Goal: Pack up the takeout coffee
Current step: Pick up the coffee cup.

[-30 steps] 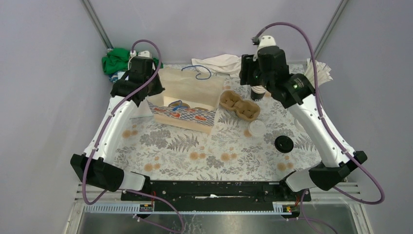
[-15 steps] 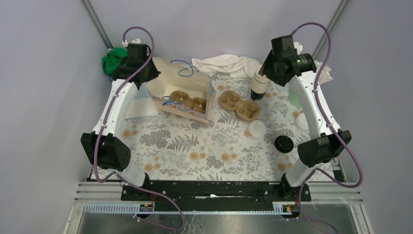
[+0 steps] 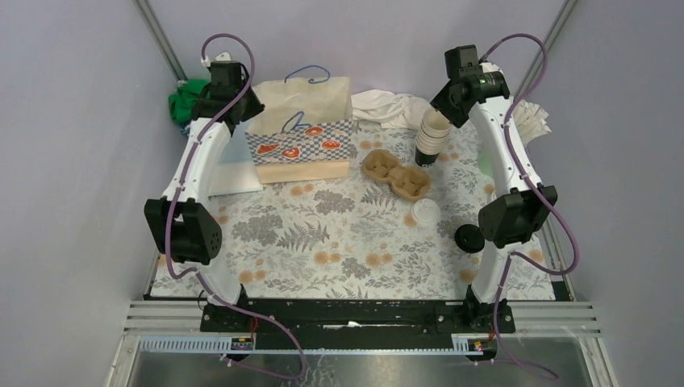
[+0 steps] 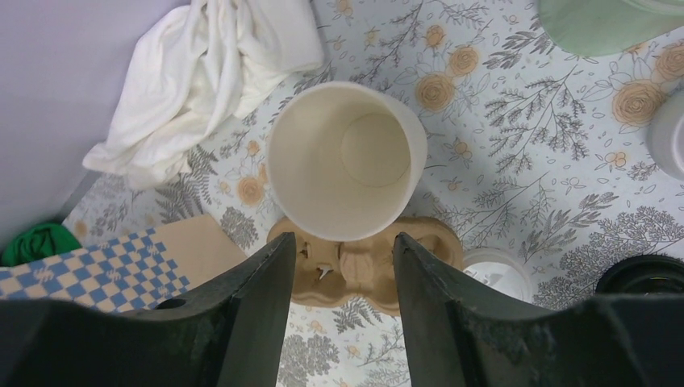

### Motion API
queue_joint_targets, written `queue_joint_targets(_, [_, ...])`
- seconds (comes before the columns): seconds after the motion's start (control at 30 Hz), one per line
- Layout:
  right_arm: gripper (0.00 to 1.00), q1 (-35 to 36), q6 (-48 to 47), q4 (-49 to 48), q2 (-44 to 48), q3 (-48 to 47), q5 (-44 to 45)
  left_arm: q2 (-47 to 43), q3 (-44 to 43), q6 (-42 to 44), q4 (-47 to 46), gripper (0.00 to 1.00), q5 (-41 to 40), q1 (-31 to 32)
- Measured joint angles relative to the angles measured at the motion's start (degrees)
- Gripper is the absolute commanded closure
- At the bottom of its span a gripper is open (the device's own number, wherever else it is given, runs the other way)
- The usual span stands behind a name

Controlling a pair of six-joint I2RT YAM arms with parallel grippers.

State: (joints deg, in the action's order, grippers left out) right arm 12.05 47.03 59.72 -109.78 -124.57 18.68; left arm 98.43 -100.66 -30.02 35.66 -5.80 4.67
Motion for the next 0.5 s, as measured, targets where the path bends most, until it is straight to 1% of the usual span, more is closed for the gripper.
queue_joint_targets(0.1, [0.46, 0.0, 1.1, 0.0, -1.0, 0.0, 1.8, 2.1, -3.3, 0.3, 0.2, 0.69, -0.3, 0.0])
queue_joint_targets(0.13, [0.46, 0.0, 1.4, 0.0, -1.1, 0.0, 2.3, 2.5, -4.0, 0.4, 0.2, 0.67, -0.5, 0.0])
queue_joint_targets(0.23, [0.46, 0.0, 1.7, 0.0, -1.5, 0.0, 3.6, 2.8, -4.8, 1.0, 0.3, 0.5, -0.5, -0.2])
queue_joint_targets(0.3, [0.46, 0.0, 1.7, -0.1, -1.7, 0.0, 4.4, 2.8, -4.8, 1.3, 0.5, 0.42, -0.5, -0.3])
queue_joint_targets(0.37, [0.46, 0.0, 1.7, -0.3, -1.9, 0.0, 4.8, 2.8, -4.8, 1.3, 1.1, 0.36, -0.6, -0.3])
queue_joint_targets(0.5, [0.46, -0.1, 1.6, -0.3, -2.4, 0.0, 6.2, 2.9, -6.9, 1.3, 2.4, 0.28, -1.4, -0.4])
